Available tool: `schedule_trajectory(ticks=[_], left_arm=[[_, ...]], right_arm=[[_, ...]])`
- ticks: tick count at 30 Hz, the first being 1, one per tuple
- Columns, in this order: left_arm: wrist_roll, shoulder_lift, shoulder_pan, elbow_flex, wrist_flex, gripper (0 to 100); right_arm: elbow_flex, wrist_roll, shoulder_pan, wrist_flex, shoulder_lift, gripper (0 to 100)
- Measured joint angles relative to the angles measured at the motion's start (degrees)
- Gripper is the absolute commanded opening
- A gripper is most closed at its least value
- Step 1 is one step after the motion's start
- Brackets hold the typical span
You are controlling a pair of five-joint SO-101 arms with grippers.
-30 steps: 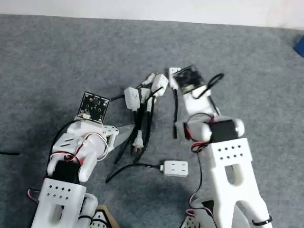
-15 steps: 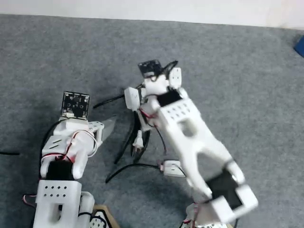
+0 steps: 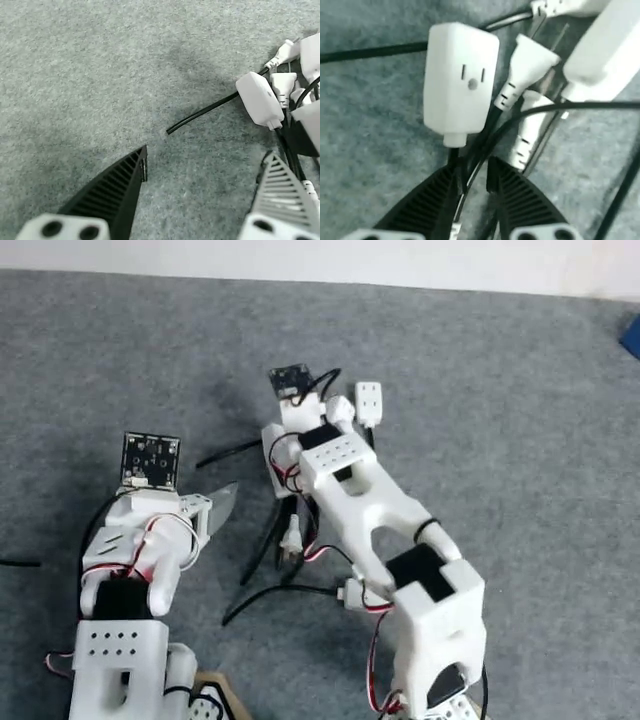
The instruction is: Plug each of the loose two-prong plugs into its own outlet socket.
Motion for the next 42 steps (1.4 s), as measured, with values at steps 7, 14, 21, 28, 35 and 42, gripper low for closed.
schedule_trajectory(ticks=[7,14,21,28,35,42], left_arm=[[0.0,0.0,0.0,0.0,0.0,35],[0.0,0.0,0.0,0.0,0.0,35],[0.0,0.0,0.0,0.0,0.0,35],[0.0,0.0,0.0,0.0,0.0,35],[0.0,0.0,0.0,0.0,0.0,35],[0.0,0.0,0.0,0.0,0.0,35]], right_arm=[[-1.9,1.8,2.0,0.0,0.2,8.4],[-10.2,2.0,4.1,7.1,0.2,8.4],[-10.4,2.0,5.5,7.1,0.2,8.4],[-10.7,2.0,5.5,6.8,5.9,8.4],[-12.5,2.1,5.5,6.9,8.0,8.4],[-12.7,2.1,6.9,12.4,8.1,8.4]])
